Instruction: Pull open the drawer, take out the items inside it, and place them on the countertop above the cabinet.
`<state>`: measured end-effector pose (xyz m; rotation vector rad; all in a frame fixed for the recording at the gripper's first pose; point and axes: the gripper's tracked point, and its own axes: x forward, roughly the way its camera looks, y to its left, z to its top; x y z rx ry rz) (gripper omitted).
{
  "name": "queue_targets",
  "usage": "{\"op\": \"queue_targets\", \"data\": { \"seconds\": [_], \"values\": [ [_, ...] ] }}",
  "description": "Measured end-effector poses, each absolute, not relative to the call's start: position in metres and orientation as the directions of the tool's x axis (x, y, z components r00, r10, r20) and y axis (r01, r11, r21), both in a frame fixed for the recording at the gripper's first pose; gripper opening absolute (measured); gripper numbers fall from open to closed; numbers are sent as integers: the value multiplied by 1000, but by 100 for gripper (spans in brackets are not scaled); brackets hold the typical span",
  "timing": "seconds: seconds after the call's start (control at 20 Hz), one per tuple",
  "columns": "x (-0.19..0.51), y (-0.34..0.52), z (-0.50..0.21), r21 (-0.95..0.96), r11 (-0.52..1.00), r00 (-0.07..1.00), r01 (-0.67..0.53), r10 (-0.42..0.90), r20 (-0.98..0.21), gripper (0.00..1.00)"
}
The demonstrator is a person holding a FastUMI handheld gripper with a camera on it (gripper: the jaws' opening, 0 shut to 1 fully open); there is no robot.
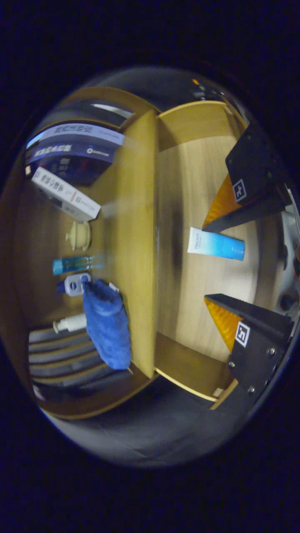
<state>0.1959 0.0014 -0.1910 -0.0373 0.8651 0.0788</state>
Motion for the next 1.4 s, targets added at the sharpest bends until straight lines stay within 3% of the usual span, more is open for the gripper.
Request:
{"op": "queue_targets", "data": {
  "seconds": [0.15, 0.4, 0.55, 0.65, 0.7, 0.75, 0.85, 0.9, 1.05, 1.4],
  "values": [
    [220, -13, -207, -33, 999, 637, -25, -9, -771, 88],
    [207, -18, -257, -80, 996, 429, -49, -52, -902, 88],
    [201, -12, -273, -50, 999, 350, -9, -43, -936, 80],
    [197, -23, -278, -95, 995, 310, 9, -93, -946, 80],
    [199, -22, -273, -99, 995, 326, 11, -97, -940, 69],
    [199, -23, -281, -101, 995, 307, 7, -98, -947, 67],
    [209, -28, -280, -138, 990, 357, -17, -123, -926, 63],
    [209, -29, -279, -140, 990, 354, -19, -124, -927, 50],
    [211, -24, -276, -135, 990, 394, -48, -105, -913, 45],
    [219, -2, -213, -49, 993, 617, -108, 28, -786, 45]
  ]
}}
